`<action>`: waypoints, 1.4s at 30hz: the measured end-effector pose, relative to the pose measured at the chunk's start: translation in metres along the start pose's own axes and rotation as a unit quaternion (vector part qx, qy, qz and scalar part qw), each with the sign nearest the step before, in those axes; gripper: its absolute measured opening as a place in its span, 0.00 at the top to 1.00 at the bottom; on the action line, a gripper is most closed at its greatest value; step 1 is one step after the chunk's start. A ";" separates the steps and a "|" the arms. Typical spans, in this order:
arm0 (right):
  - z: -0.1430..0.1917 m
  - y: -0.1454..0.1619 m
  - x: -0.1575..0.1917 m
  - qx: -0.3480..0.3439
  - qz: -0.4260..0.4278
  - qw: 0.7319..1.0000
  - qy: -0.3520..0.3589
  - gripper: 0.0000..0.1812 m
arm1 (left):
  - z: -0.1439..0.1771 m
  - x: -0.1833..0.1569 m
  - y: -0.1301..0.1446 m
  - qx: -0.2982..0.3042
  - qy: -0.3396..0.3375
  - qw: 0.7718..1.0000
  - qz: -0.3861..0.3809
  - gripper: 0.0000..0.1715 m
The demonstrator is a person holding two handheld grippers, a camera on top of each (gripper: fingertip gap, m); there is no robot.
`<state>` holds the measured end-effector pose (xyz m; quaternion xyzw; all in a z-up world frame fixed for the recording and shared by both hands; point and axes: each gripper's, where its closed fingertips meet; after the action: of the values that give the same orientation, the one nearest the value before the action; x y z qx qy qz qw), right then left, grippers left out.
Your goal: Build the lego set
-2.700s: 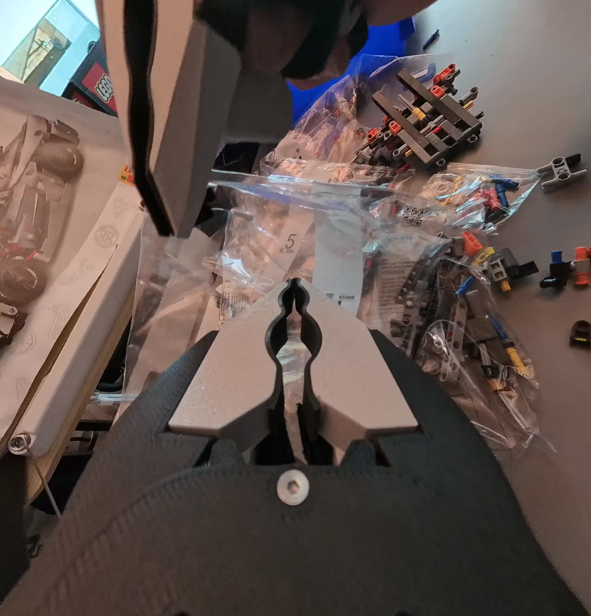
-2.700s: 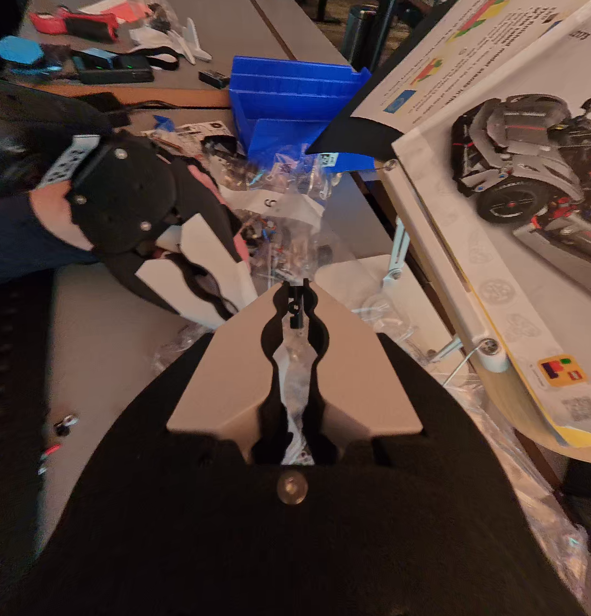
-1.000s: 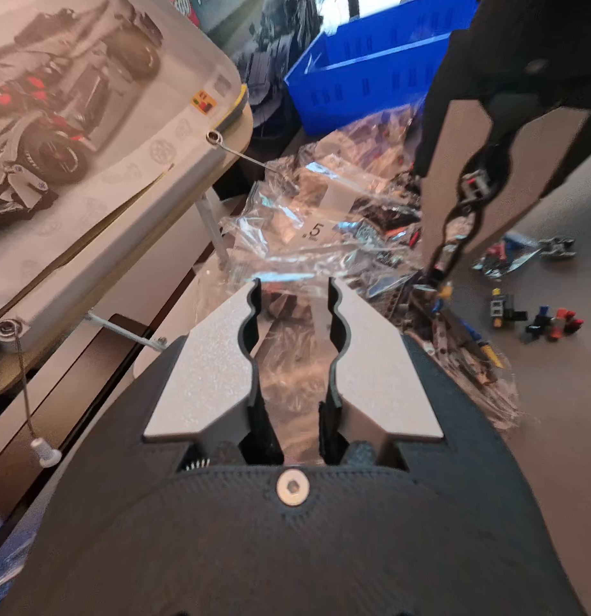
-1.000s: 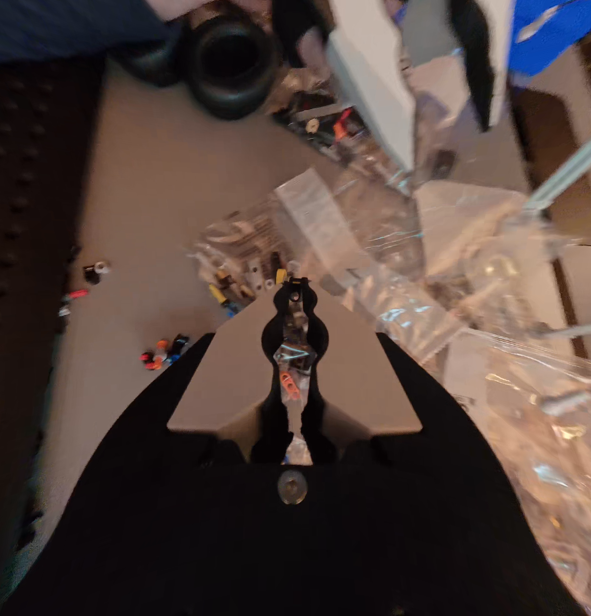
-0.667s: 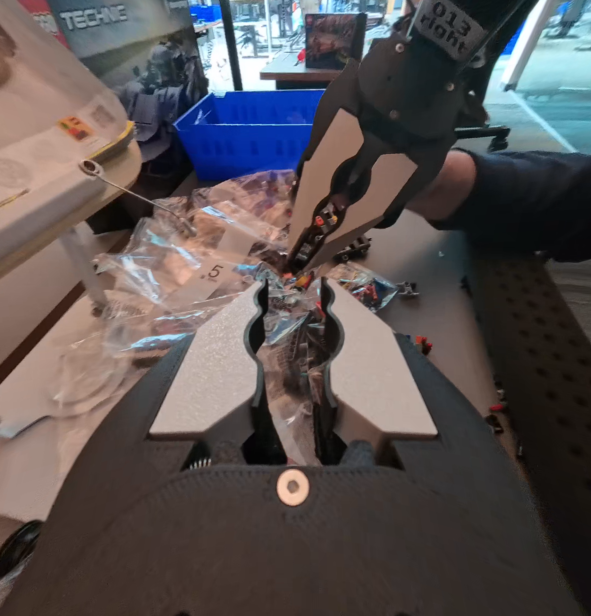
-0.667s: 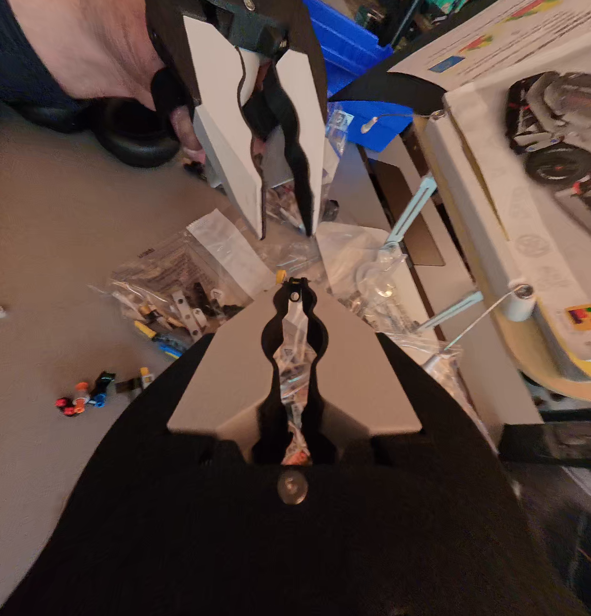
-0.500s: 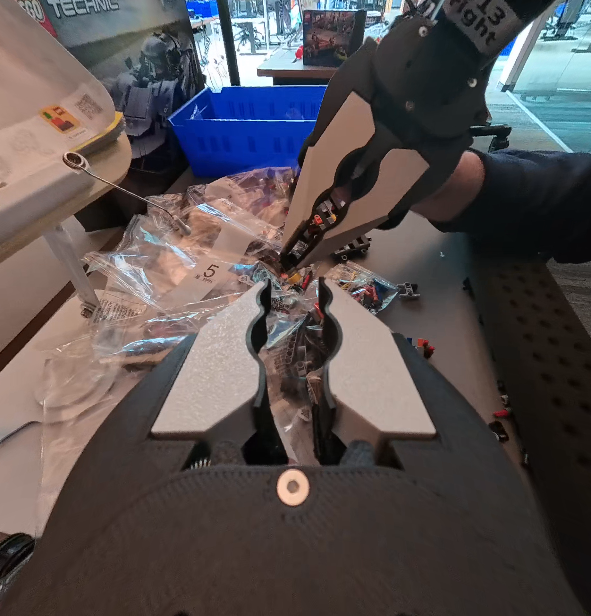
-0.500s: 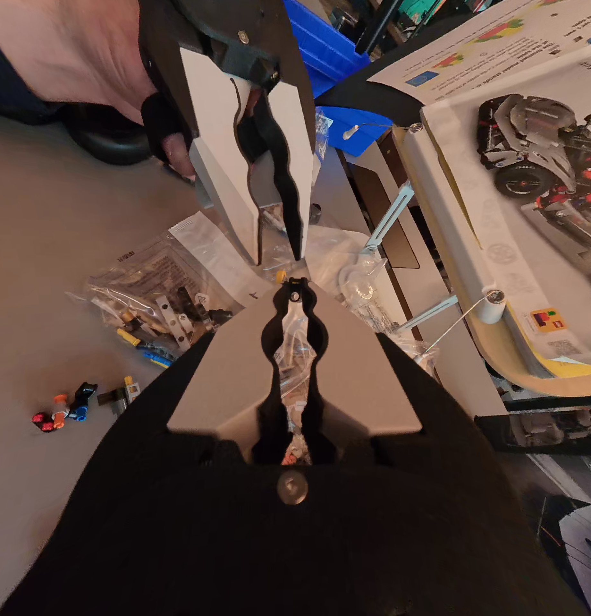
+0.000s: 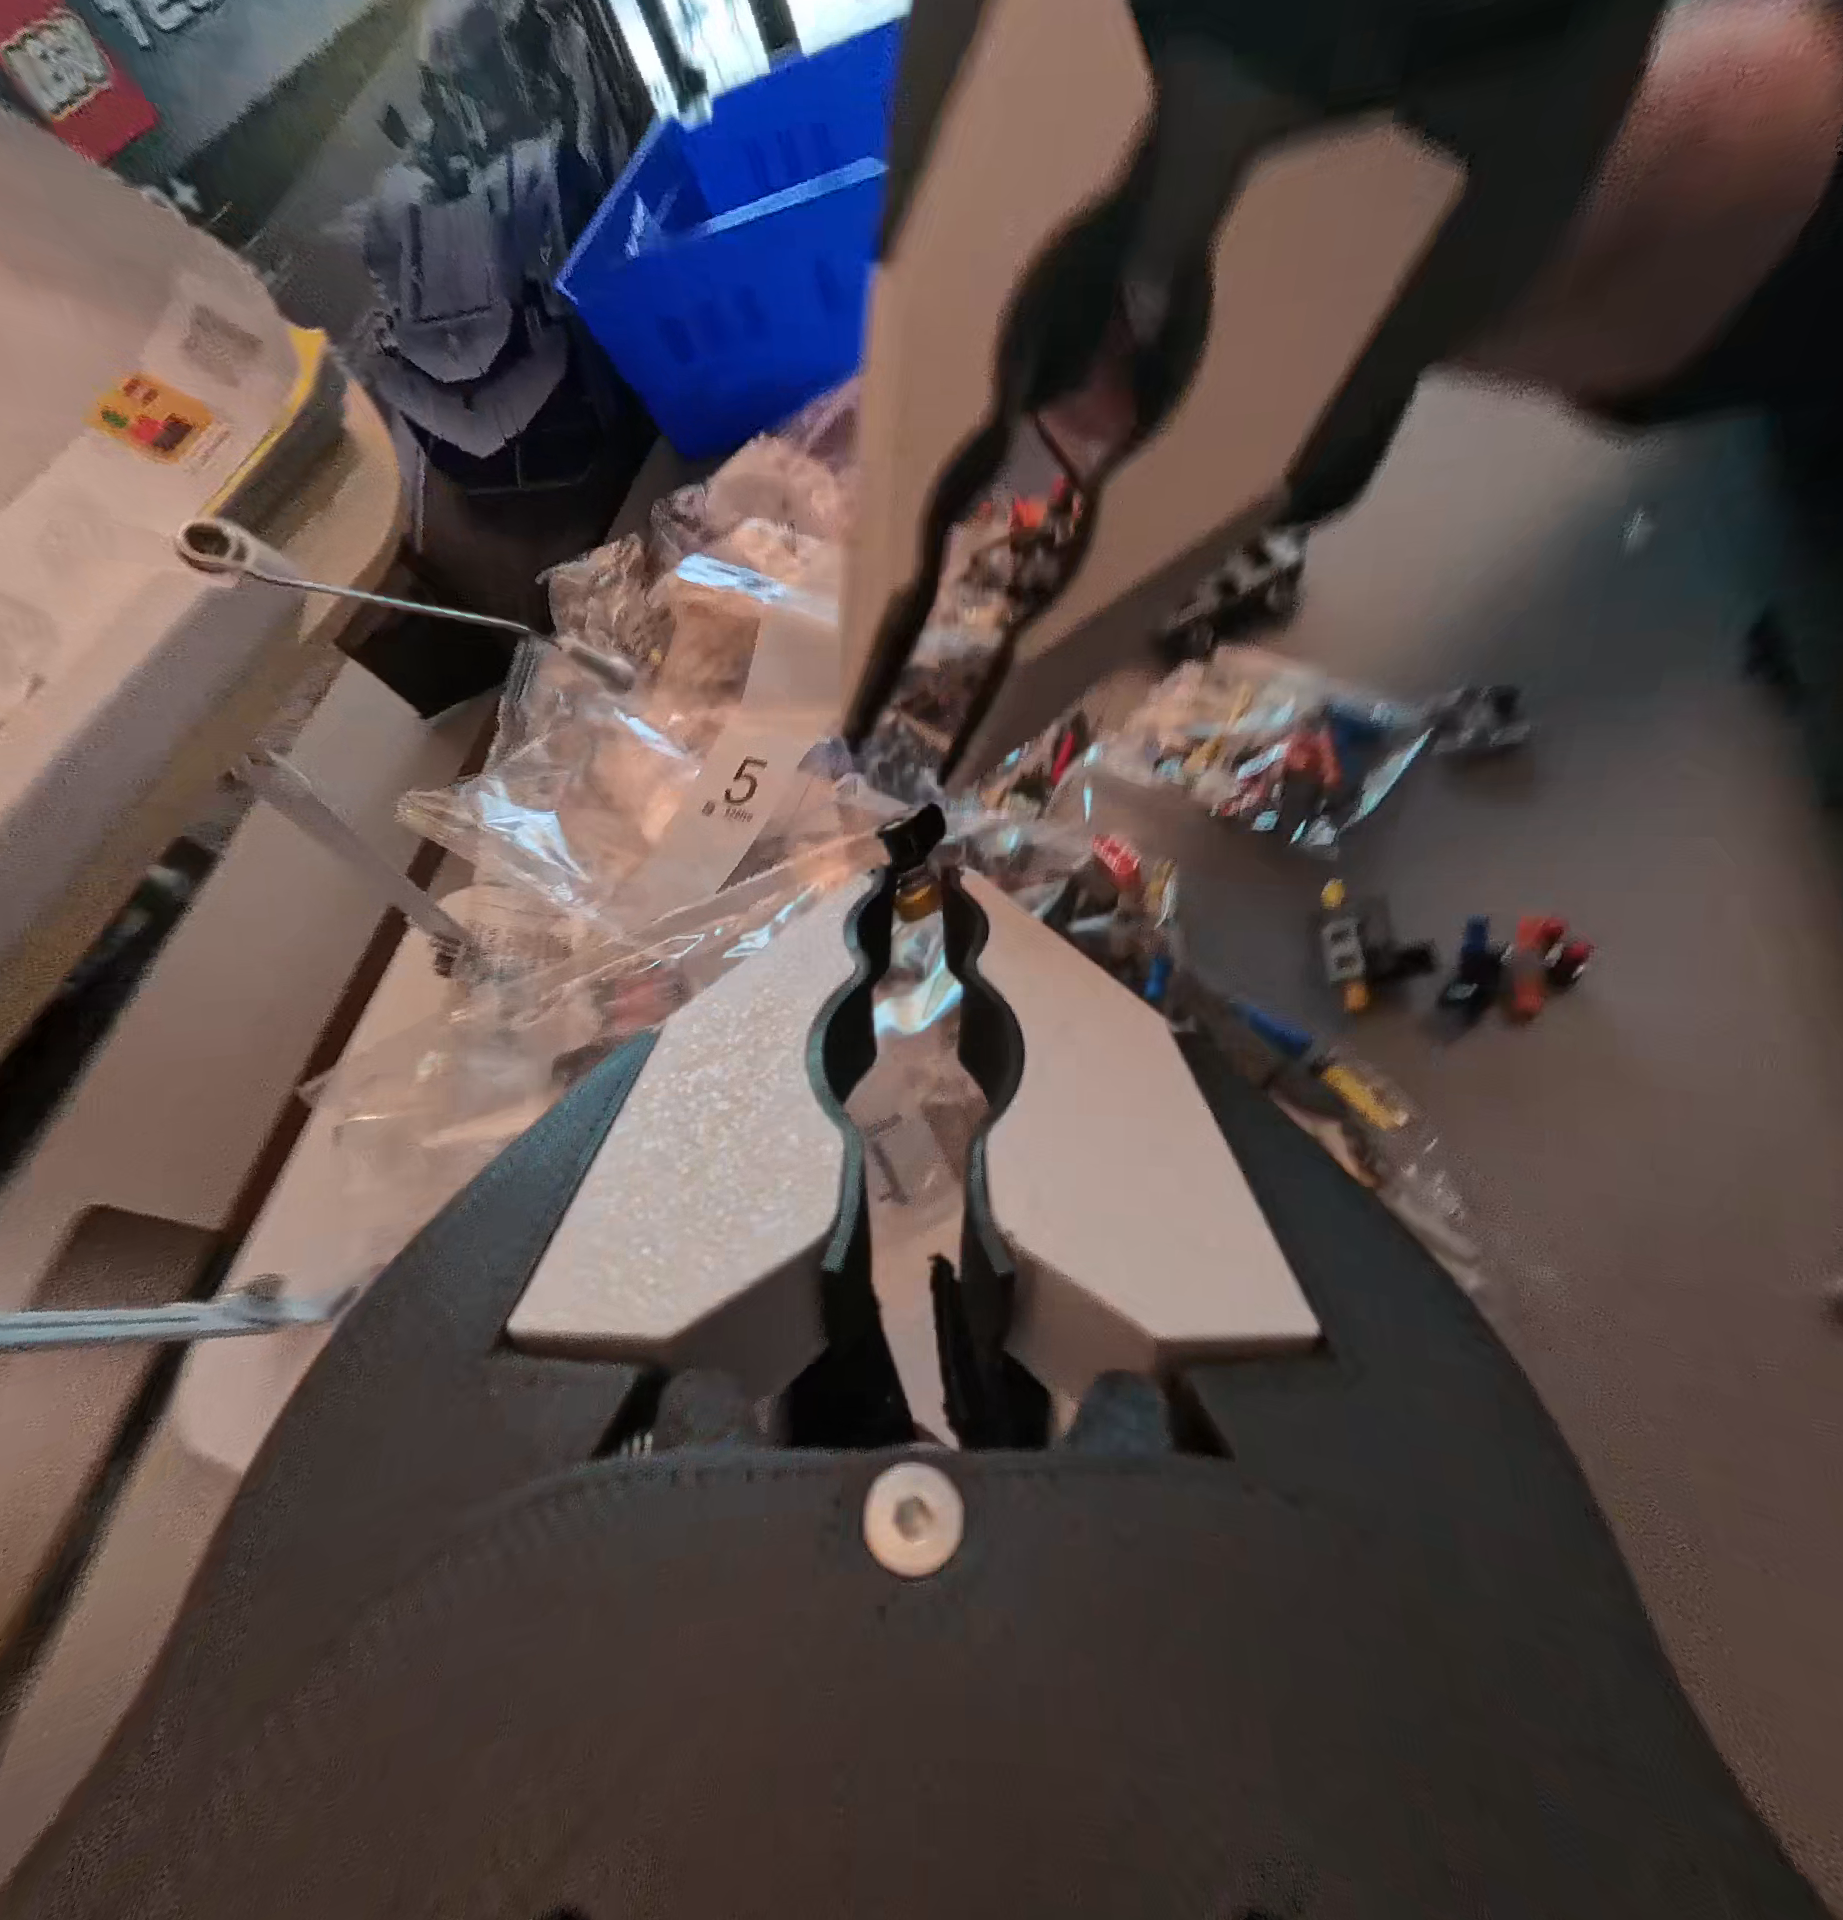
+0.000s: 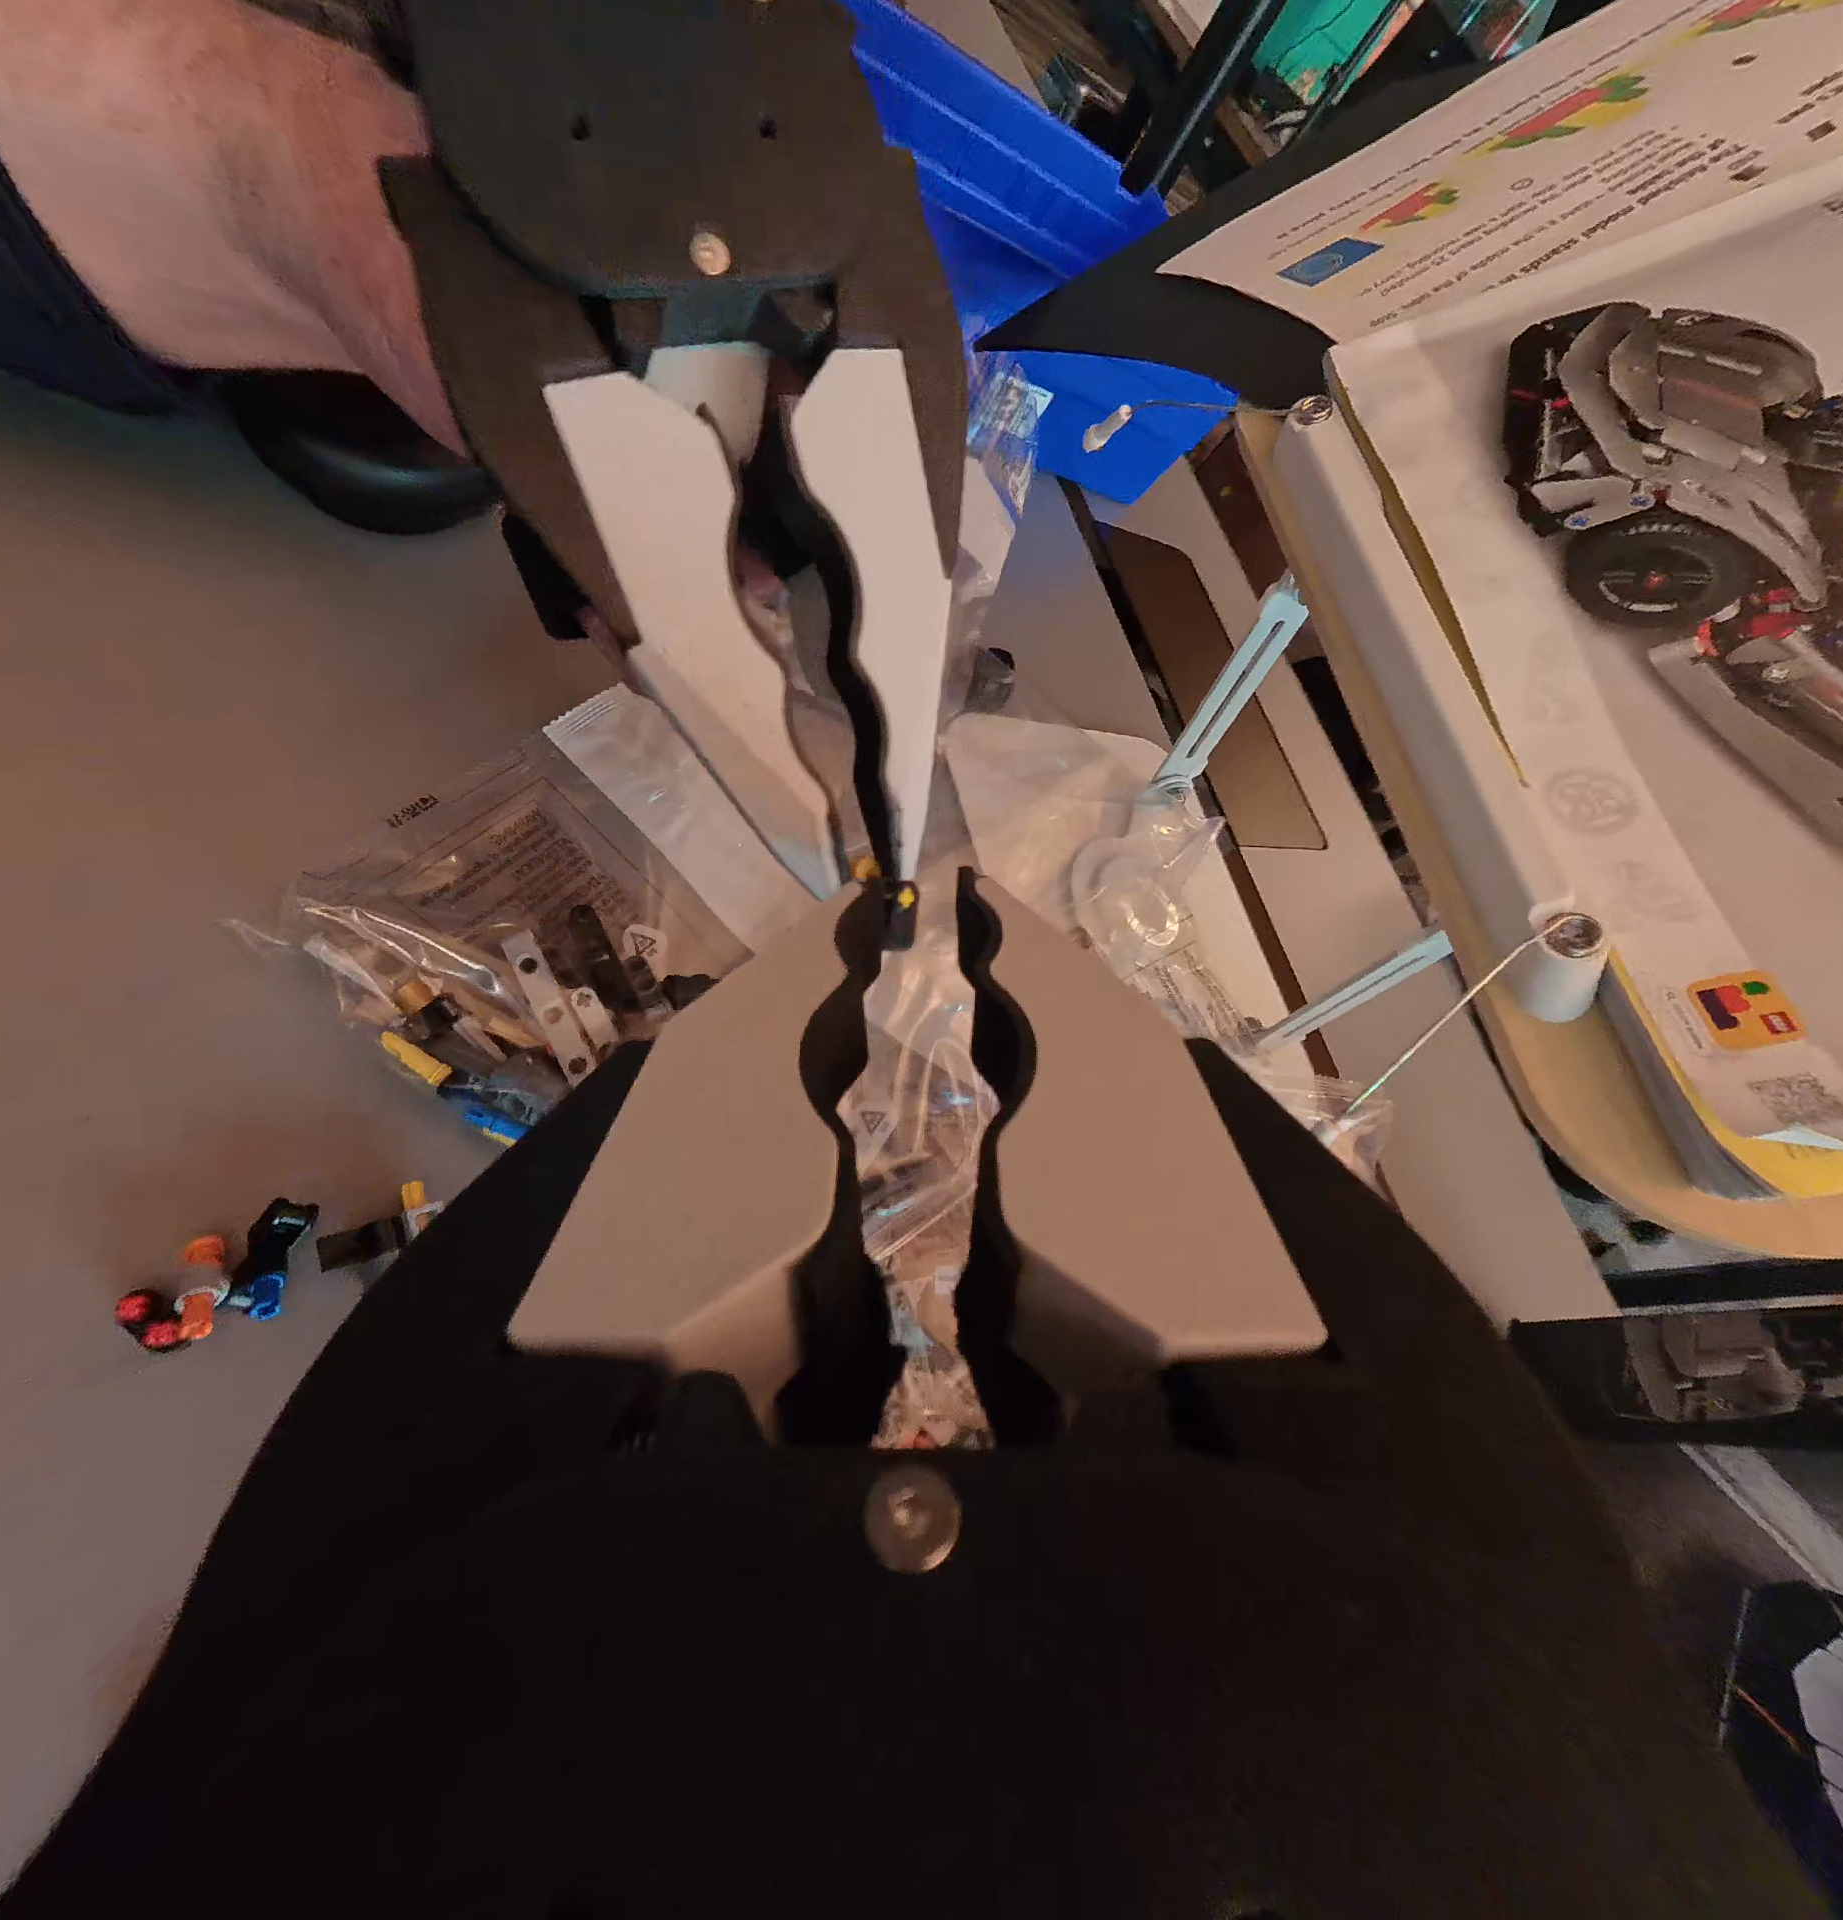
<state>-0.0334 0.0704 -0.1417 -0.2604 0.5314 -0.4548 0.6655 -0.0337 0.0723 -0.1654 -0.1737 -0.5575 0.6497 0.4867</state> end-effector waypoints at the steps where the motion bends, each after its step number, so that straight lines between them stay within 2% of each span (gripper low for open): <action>1: 0.000 0.002 0.001 0.003 -0.011 1.000 -0.011 0.92 | -0.001 -0.002 0.003 0.015 -0.003 0.999 -0.031 0.96; 6: 0.000 0.014 0.015 0.012 -0.043 0.997 -0.070 0.92 | 0.000 -0.011 -0.008 -0.008 0.006 0.996 -0.088 0.96; 9: 0.001 0.009 0.022 -0.007 -0.055 0.994 -0.096 0.95 | 0.002 -0.015 -0.009 -0.008 0.012 0.994 -0.108 0.96; 15: 0.002 0.011 0.030 -0.009 -0.094 0.987 -0.132 0.94 | 0.000 -0.019 -0.003 0.025 0.011 0.987 -0.156 0.96; 20: 0.003 0.014 0.033 -0.010 -0.112 0.983 -0.148 0.98 | -0.002 -0.025 -0.001 0.037 0.020 0.983 -0.176 0.96; 23: 0.001 0.016 0.032 0.000 -0.112 0.984 -0.141 0.98 | -0.003 -0.024 0.001 0.044 0.015 0.983 -0.180 0.96; 36: -0.001 0.006 0.018 -0.005 -0.025 0.998 -0.055 0.98 | -0.004 -0.010 -0.006 0.006 -0.005 0.996 -0.089 0.96; 42: -0.003 0.009 0.018 -0.007 -0.027 0.998 -0.056 0.97 | -0.005 -0.010 -0.002 0.022 -0.011 0.994 -0.111 0.96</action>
<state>-0.0328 0.0586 -0.1583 -0.3042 0.4897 -0.4534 0.6798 -0.0243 0.0668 -0.1688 -0.0929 -0.5642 0.6057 0.5534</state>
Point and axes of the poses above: each gripper's, where its closed fingertips meet, z back along the fingers, y out of its underside, x = y × z across the jaws, and after that the axes turned 9 degrees about -x, right-handed
